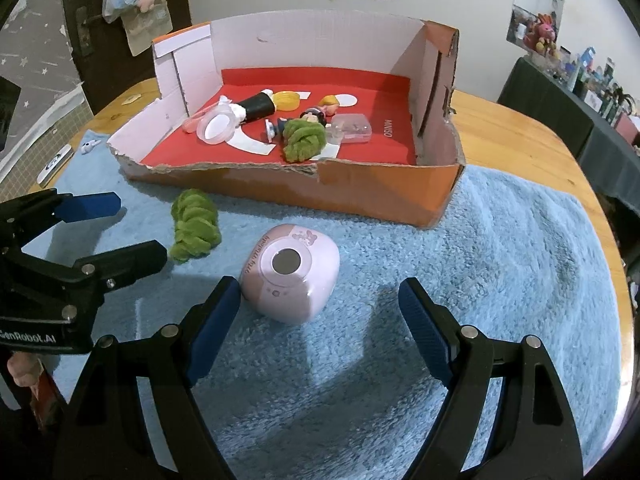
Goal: Organize objects
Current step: 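Grasp the second green yarn clump with the left tool while the right tool grasps the pink round case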
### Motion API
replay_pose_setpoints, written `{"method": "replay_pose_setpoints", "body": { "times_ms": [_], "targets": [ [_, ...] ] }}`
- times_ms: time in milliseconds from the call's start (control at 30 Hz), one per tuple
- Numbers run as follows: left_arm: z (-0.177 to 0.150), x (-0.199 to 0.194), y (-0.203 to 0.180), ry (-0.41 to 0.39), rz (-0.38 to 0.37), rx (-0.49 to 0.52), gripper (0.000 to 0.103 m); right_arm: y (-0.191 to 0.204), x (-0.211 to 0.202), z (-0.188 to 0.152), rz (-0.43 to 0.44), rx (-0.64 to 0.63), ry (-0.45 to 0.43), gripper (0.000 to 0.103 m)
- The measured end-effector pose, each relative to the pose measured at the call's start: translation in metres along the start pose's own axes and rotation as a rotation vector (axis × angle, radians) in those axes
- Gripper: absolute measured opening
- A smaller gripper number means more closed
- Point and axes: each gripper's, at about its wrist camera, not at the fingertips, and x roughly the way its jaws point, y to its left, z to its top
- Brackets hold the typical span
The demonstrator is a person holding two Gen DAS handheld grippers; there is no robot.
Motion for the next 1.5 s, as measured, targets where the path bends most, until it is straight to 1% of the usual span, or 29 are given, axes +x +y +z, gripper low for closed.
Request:
{"method": "replay_pose_setpoints", "body": {
  "times_ms": [67,200,267,400,733,900,1067,1200,1267,1300,1400,1433,1500],
  "targets": [
    [0.002,0.002,-0.003,-0.001,-0.004,0.010,0.086,-0.002,0.001,0.001,0.007,0.005,0.001,0.081],
    [0.007,0.008,-0.005,0.008,-0.004,0.015,0.085,-0.005,0.003,0.003,0.017,0.015,0.002,0.073],
    [0.009,0.011,-0.006,0.012,-0.006,0.018,0.085,-0.007,0.003,0.003,0.023,0.018,0.003,0.072],
    [0.010,0.016,-0.007,0.023,-0.011,0.024,0.081,-0.010,0.005,0.005,0.033,0.025,0.005,0.070],
    [0.014,0.025,-0.010,0.033,-0.025,0.032,0.080,-0.017,0.012,0.010,0.052,0.035,0.012,0.061],
    [0.017,0.029,-0.013,0.034,-0.037,0.039,0.080,-0.018,0.014,0.012,0.057,0.035,0.014,0.055],
    [0.019,0.032,-0.014,0.030,-0.053,0.031,0.076,-0.022,0.015,0.014,0.073,0.046,0.016,0.054],
    [0.020,0.033,-0.014,0.028,-0.058,0.015,0.068,-0.023,0.015,0.014,0.077,0.047,0.017,0.054],
    [0.020,0.031,-0.017,0.024,-0.066,0.020,0.061,-0.023,0.015,0.014,0.079,0.049,0.017,0.054],
    [0.020,0.031,-0.018,0.025,-0.069,0.024,0.056,-0.023,0.015,0.014,0.080,0.050,0.018,0.054],
    [0.019,0.030,-0.024,0.025,-0.063,0.044,0.049,-0.023,0.014,0.014,0.083,0.054,0.018,0.054],
    [0.018,0.030,-0.026,0.025,-0.063,0.048,0.044,-0.023,0.014,0.014,0.084,0.055,0.018,0.054],
    [0.017,0.028,-0.026,0.026,-0.073,0.046,0.043,-0.023,0.014,0.013,0.086,0.057,0.018,0.054]
  ]
}}
